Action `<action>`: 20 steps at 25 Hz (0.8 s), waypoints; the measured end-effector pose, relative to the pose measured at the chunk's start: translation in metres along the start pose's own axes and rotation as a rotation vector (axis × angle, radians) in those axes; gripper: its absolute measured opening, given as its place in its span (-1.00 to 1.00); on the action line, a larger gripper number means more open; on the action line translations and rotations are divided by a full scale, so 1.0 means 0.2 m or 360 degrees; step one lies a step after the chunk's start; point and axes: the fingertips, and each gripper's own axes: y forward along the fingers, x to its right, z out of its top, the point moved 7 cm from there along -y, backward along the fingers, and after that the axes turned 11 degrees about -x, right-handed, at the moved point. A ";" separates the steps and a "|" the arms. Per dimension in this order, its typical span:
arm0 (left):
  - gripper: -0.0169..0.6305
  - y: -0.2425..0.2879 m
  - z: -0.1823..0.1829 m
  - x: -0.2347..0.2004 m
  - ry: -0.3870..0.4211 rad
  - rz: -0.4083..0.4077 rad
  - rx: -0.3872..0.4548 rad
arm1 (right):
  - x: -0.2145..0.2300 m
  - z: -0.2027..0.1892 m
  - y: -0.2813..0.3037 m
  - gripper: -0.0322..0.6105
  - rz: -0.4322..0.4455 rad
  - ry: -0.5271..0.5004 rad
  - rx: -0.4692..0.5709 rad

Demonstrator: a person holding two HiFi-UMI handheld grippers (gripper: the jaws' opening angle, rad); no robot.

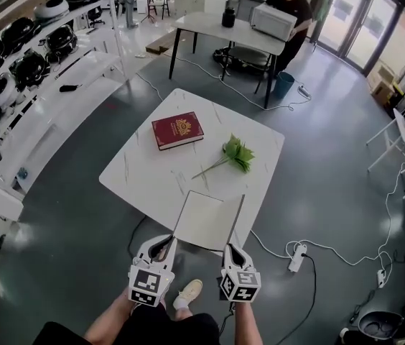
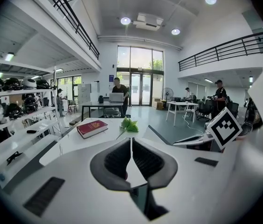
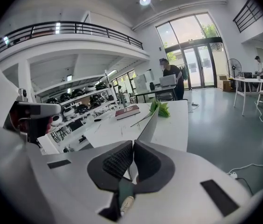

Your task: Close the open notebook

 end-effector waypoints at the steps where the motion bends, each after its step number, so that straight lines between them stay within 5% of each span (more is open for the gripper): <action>1: -0.85 -0.01 0.00 -0.01 -0.0004 0.0002 0.0002 | -0.02 0.01 0.00 -0.82 0.0006 -0.0007 0.0002; 20: -0.85 -0.06 -0.09 -0.27 -0.0096 0.0060 0.0000 | -0.30 0.07 0.16 -0.83 0.0100 -0.0122 -0.0034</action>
